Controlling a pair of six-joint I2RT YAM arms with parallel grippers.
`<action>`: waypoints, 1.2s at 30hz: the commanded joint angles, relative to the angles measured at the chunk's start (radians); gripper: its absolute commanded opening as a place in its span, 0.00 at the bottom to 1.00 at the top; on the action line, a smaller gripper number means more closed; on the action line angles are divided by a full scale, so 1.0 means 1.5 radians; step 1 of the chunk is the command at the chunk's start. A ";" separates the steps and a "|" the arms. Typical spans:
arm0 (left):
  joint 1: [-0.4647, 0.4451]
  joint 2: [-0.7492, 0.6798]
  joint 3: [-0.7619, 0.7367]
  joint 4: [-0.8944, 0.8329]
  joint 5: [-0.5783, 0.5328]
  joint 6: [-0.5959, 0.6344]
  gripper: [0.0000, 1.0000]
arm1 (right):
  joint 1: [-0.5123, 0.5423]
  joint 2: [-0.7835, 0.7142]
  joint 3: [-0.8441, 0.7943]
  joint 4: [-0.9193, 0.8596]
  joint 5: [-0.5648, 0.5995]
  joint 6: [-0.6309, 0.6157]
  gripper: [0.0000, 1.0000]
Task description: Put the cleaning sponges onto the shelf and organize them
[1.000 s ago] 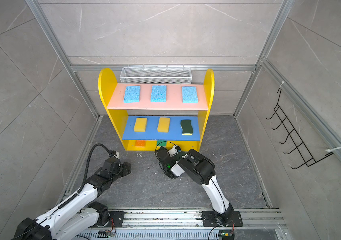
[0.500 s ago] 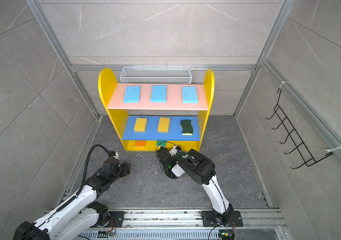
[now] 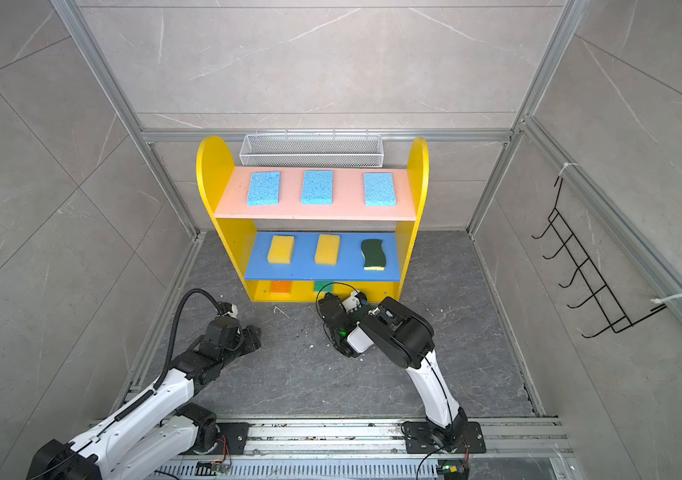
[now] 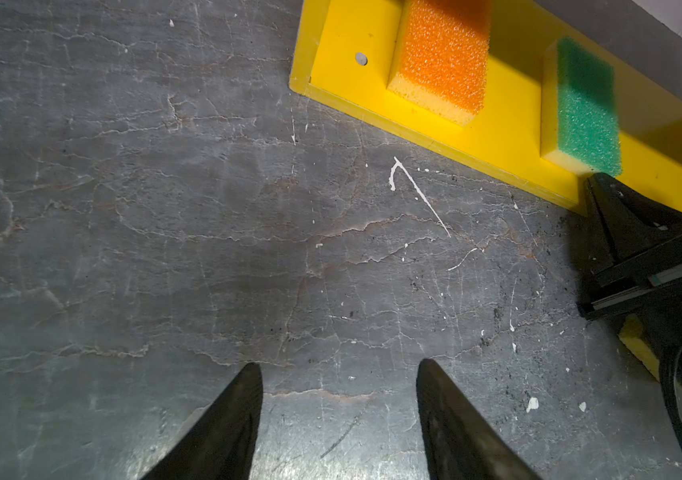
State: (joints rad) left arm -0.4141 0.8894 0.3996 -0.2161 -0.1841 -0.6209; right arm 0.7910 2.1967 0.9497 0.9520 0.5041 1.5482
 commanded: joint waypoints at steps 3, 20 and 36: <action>0.004 0.000 -0.001 0.007 -0.012 0.000 0.62 | -0.015 0.015 -0.025 -0.070 0.006 -0.037 0.00; 0.004 -0.036 -0.016 0.006 -0.030 0.000 0.64 | 0.029 -0.091 -0.099 -0.134 0.036 -0.073 0.00; 0.003 -0.031 0.014 -0.046 -0.029 0.010 0.70 | 0.041 -0.356 -0.155 -0.252 -0.057 -0.273 0.00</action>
State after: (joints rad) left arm -0.4133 0.8501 0.3721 -0.2348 -0.2077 -0.6201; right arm 0.8436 1.7462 0.7124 0.6613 0.4618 1.2518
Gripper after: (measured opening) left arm 0.697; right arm 0.047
